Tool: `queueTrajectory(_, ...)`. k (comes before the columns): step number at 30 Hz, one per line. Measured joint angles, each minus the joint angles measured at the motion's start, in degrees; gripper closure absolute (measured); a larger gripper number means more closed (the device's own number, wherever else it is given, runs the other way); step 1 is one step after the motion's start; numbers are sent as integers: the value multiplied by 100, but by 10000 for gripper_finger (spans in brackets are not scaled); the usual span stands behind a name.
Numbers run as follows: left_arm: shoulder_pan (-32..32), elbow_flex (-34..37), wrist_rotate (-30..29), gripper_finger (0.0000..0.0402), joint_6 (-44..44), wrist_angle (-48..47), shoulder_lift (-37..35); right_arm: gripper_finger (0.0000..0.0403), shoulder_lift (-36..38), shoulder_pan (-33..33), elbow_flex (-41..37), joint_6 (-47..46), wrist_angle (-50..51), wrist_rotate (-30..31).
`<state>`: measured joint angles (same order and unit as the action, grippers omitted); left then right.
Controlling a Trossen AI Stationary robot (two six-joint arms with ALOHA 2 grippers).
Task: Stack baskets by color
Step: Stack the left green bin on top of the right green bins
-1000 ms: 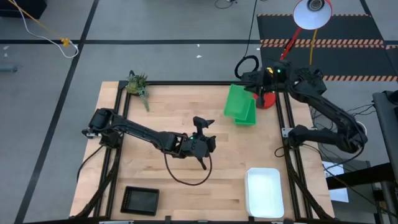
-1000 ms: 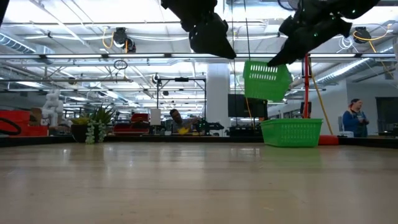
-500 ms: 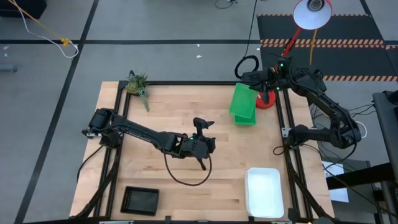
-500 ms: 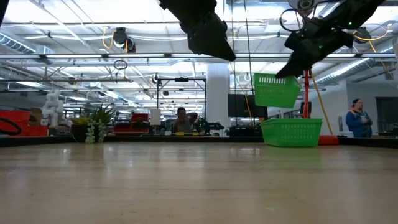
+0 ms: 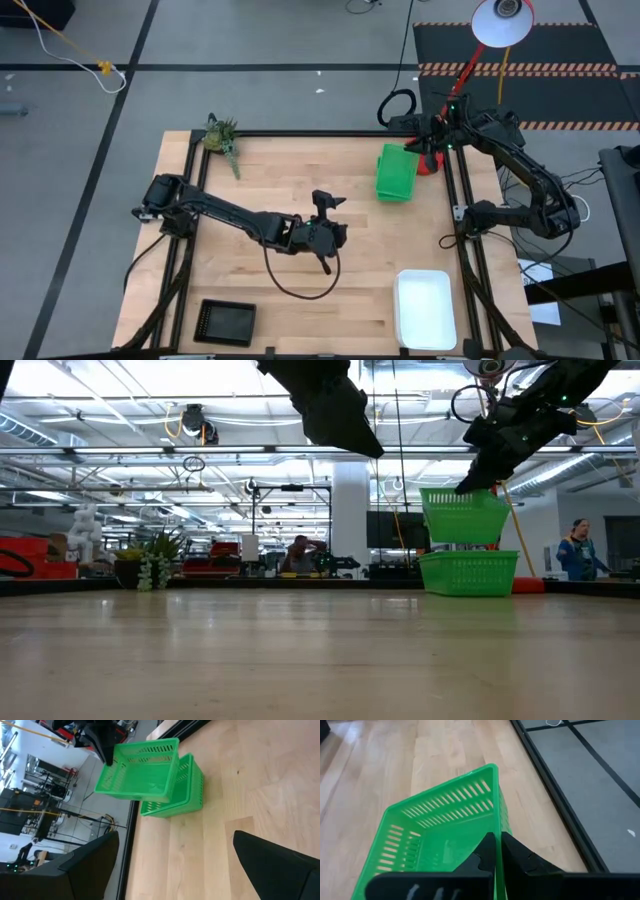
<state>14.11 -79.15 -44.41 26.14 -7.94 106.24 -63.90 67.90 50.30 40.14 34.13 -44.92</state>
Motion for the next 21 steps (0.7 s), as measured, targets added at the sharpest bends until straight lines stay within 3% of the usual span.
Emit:
queueTrajectory(8, -13, 0, 534, 9, -63, 128, 0, 399, -280, 2, 0, 82, -9, 145)
queueTrajectory(21, -108, 0, 602, 9, 65, 219, 0, 395, -907, 2, 0, 244, -132, 384)
